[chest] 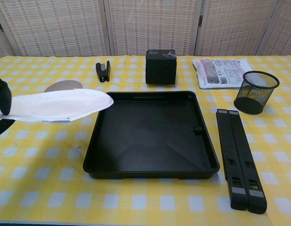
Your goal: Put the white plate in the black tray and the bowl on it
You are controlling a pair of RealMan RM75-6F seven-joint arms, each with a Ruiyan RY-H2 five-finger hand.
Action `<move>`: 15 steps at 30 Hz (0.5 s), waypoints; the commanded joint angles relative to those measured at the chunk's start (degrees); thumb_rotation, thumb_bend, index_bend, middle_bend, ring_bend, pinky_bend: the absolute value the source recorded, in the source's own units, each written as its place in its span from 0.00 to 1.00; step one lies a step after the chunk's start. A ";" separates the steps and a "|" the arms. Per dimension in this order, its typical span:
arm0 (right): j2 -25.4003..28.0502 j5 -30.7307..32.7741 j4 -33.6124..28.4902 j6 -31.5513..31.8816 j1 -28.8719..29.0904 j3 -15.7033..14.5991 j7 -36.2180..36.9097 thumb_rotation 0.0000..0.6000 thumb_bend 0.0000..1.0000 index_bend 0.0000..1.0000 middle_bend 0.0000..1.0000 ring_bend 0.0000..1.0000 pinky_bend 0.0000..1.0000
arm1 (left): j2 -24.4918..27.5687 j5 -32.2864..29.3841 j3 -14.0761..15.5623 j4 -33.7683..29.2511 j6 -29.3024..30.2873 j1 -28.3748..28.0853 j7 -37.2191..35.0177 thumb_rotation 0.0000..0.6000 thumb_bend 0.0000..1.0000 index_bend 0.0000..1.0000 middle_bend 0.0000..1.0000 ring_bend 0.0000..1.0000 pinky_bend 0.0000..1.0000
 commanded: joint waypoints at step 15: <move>0.73 2.01 -0.05 -0.07 -0.21 0.89 1.54 1.00 0.43 0.00 0.00 0.00 0.00 | -7.24 -2.66 -4.73 -2.47 -10.75 -7.45 1.36 1.00 0.40 0.65 1.00 1.00 1.00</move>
